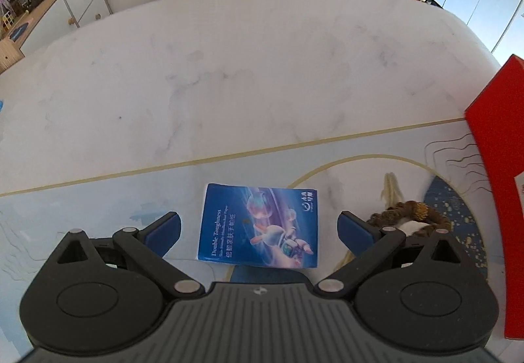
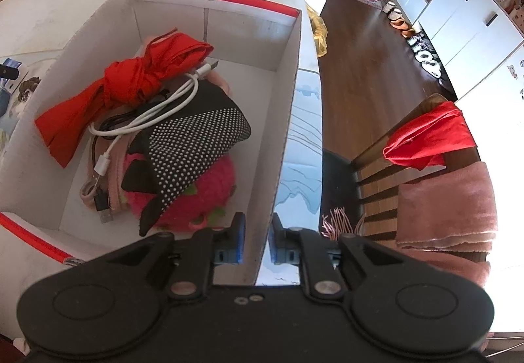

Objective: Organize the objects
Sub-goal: 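Move the left gripper back to the blue booklet on the mat, then grasp the blue booklet with the left gripper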

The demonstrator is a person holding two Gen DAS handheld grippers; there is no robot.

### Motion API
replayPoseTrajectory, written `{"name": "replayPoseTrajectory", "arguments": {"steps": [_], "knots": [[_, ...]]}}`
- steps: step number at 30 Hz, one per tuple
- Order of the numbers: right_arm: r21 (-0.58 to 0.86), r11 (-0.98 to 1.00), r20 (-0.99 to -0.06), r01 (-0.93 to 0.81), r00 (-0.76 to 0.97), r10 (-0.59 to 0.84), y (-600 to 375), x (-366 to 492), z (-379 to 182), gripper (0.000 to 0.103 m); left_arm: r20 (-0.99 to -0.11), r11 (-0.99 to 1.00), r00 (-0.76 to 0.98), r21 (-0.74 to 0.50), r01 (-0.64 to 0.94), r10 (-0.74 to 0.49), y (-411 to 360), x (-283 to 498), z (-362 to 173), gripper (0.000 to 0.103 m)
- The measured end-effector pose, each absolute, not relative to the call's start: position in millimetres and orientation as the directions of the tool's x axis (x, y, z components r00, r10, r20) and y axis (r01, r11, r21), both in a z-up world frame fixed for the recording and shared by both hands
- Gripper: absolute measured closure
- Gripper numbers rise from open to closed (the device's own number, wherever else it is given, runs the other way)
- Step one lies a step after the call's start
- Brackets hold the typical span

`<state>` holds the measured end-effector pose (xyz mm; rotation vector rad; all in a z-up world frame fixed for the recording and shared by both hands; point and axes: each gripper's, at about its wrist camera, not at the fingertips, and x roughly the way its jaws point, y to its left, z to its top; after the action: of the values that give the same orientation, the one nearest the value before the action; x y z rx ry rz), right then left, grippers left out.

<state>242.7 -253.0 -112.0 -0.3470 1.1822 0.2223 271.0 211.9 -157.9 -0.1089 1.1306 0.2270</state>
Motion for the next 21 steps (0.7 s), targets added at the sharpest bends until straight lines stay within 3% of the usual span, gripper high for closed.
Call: {"name": "replayPoseTrajectory", "arguments": {"steps": [12, 15, 18, 21], "knots": [[-0.154, 0.930, -0.933, -0.333, 0.360, -0.025, -252, 246, -115, 0.092, -0.906, 0.961, 0.404, 0.011, -0.275, 0.126, 219, 271, -173, 0.002], [-0.155, 0.931, -0.932, -0.330, 0.362, -0.027, -253, 247, -115, 0.093, -0.901, 0.961, 0.412, 0.016, -0.275, 0.133, 217, 269, -171, 0.009], [-0.157, 0.930, -0.931, -0.333, 0.364, -0.027, -253, 247, -115, 0.093, -0.897, 0.961, 0.421, 0.016, -0.276, 0.136, 217, 268, -167, 0.025], [-0.156, 0.930, -0.930, -0.333, 0.366, -0.025, -253, 247, -115, 0.093, -0.899, 0.958, 0.416, 0.015, -0.286, 0.138, 216, 266, -164, 0.027]]}}
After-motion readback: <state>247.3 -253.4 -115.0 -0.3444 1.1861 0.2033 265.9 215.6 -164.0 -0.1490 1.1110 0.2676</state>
